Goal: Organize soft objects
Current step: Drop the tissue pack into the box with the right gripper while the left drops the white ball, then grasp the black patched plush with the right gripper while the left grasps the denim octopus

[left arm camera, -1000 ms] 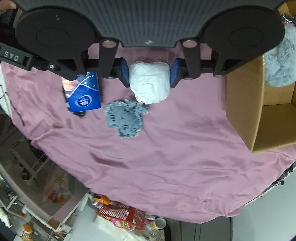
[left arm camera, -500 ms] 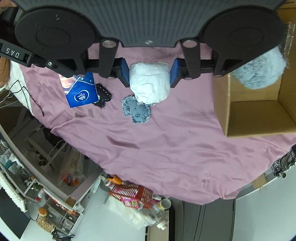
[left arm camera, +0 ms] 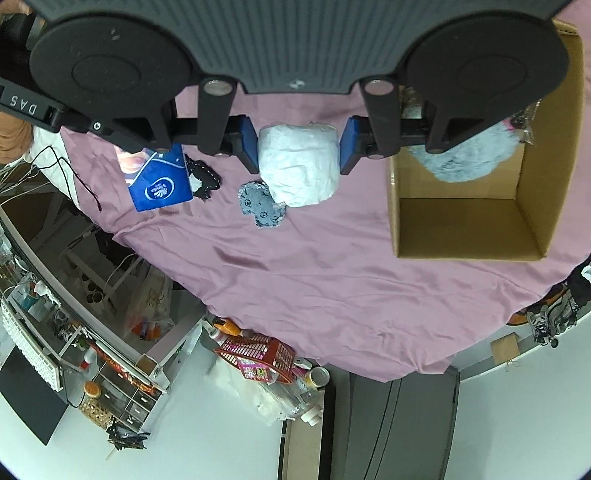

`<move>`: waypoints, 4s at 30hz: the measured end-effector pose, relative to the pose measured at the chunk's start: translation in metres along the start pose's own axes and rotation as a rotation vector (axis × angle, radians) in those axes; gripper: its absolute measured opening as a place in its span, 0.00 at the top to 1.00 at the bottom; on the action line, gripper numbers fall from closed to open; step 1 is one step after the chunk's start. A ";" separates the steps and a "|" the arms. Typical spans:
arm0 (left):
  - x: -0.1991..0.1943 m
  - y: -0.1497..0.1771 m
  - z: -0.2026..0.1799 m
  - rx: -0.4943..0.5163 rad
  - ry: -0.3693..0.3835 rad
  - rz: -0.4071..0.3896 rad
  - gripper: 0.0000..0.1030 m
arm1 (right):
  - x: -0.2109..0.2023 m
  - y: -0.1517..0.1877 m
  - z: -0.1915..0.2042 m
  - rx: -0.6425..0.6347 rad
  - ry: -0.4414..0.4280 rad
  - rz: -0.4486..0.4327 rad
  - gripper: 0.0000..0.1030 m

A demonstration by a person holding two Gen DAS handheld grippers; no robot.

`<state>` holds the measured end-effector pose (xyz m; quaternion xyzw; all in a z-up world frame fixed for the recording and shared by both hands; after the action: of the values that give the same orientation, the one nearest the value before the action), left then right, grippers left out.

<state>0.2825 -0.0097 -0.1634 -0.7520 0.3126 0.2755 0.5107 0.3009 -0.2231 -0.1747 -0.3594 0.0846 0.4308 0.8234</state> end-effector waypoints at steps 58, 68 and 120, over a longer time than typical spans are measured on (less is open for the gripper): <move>-0.041 -0.012 0.165 -0.255 -0.081 -0.085 0.51 | 0.108 0.058 0.148 -0.262 -0.017 0.129 0.82; -0.051 -0.012 0.159 -0.250 -0.107 -0.080 0.42 | 0.105 0.050 0.143 -0.219 -0.029 0.121 0.55; 0.054 -0.026 -0.013 0.030 -0.009 0.020 0.24 | 0.013 -0.037 -0.029 -0.248 0.399 -0.013 0.23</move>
<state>0.3389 -0.0247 -0.1835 -0.7398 0.3221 0.2791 0.5207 0.3422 -0.2477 -0.1830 -0.5366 0.1899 0.3531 0.7425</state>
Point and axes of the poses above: each gripper's, at about its wrist camera, not at the fingertips, and x roughly the way its jaws point, z to its left, y to its underside, the point moved 8 cm from there along x, roughly the way its jaws point, and after that the axes turned 2 degrees about z, right-handed, at the moved point
